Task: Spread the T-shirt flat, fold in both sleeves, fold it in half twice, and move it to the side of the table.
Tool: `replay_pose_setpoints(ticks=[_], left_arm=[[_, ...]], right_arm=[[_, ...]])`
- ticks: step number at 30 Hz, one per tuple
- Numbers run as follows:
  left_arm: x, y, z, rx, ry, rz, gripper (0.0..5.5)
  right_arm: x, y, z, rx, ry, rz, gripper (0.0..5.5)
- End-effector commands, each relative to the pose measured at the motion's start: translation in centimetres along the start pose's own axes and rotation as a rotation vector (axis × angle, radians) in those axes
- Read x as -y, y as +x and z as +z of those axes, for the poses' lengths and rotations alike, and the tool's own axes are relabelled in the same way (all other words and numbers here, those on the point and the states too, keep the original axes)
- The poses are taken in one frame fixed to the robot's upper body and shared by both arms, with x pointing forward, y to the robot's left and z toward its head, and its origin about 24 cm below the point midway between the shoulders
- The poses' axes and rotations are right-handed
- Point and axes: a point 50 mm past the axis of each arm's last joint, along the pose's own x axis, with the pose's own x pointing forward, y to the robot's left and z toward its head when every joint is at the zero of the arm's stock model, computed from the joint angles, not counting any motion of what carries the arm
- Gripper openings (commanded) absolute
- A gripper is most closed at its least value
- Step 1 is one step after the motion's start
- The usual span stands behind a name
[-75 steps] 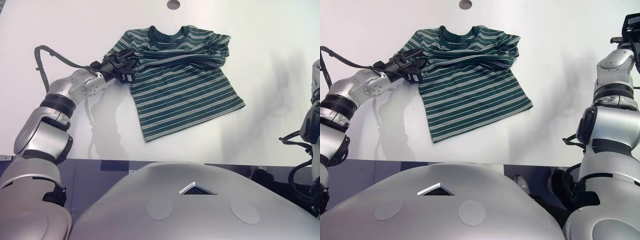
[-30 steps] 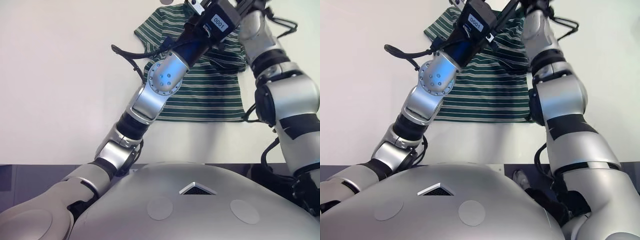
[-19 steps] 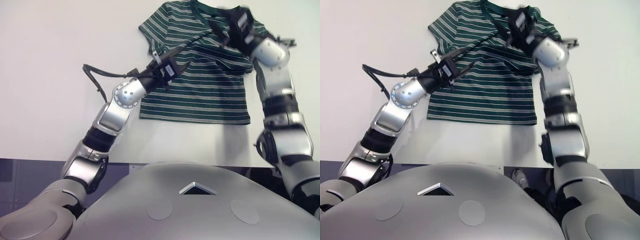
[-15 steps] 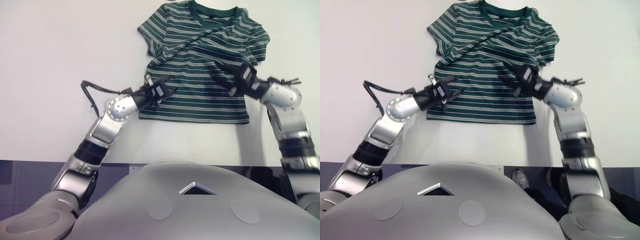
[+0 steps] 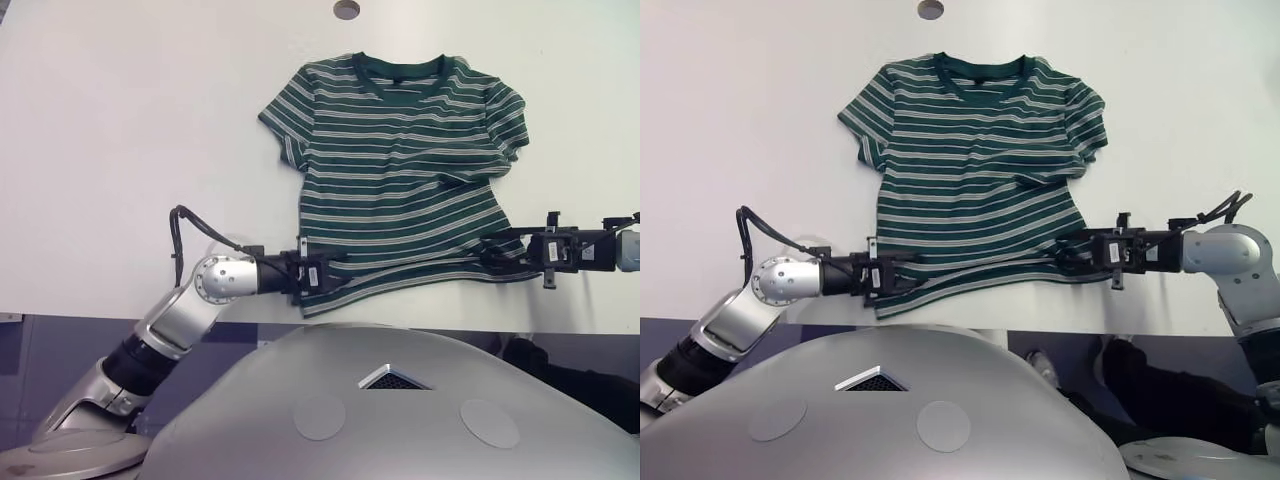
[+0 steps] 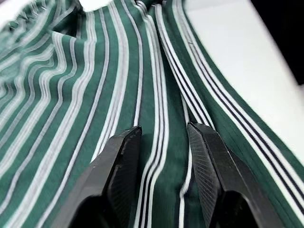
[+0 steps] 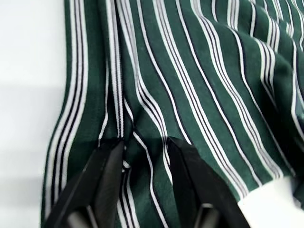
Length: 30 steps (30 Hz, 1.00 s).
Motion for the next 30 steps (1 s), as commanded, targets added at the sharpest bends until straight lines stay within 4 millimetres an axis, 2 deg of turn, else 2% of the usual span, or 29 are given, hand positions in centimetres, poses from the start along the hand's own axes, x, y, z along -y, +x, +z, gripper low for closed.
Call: replay_pose_setpoints(ticks=[1,2,3,5,6,8,10,11,13,15,16,18,21,24,28,30], left_arm=[[-3.2,-3.1,4.1,0.097,-0.106,0.092,1.80],[-3.8,-3.5,5.0,0.132,-0.113,0.105,1.80],[-4.8,-3.7,6.2,0.209,-0.129,0.139,1.80],[-6.8,-3.6,7.7,0.325,-0.162,0.223,1.80],[-7.6,-3.4,8.1,0.353,-0.172,0.263,1.80],[-9.4,-2.3,8.0,0.317,-0.123,0.371,1.80],[-10.4,-0.7,7.8,0.231,-0.046,0.438,1.80],[-10.4,0.0,7.7,0.215,-0.038,0.435,1.80],[-10.0,0.6,7.6,0.208,-0.035,0.404,1.80],[-9.8,0.5,7.5,0.206,-0.027,0.374,1.80],[-9.8,0.5,7.5,0.204,-0.023,0.370,1.80],[-10.1,0.3,7.4,0.203,-0.018,0.373,1.80],[-9.9,0.2,7.9,0.242,-0.018,0.382,1.80],[-9.7,0.5,8.4,0.273,-0.020,0.388,1.80],[-9.6,0.9,8.8,0.299,-0.027,0.404,1.80],[-9.6,1.2,9.0,0.313,-0.028,0.411,1.80]], right_arm=[[4.2,-4.2,-2.7,0.079,0.503,-0.040,1.67],[5.9,-6.0,-1.0,0.189,0.502,-0.084,1.67],[9.5,-7.2,2.9,0.344,0.457,-0.155,1.67],[13.8,-7.4,9.8,0.544,0.393,-0.191,1.67],[14.8,-7.2,12.5,0.606,0.368,-0.183,1.67],[17.0,-6.2,16.2,0.691,0.323,-0.255,1.67],[20.4,-3.8,17.8,0.615,0.283,-0.480,1.67],[21.6,-2.1,17.9,0.539,0.267,-0.556,1.67],[22.7,2.3,17.1,0.352,0.219,-0.570,1.67],[22.5,5.3,14.5,0.155,0.163,-0.530,1.67],[22.3,5.7,13.0,0.072,0.136,-0.519,1.67],[22.1,5.4,9.8,-0.085,0.124,-0.558,1.67],[22.3,4.5,6.9,-0.235,0.149,-0.677,1.67],[22.4,4.5,5.9,-0.310,0.146,-0.759,1.67],[21.6,7.0,5.2,-0.373,0.142,-0.704,1.67],[21.2,8.6,4.9,-0.460,0.104,-0.731,1.67]])
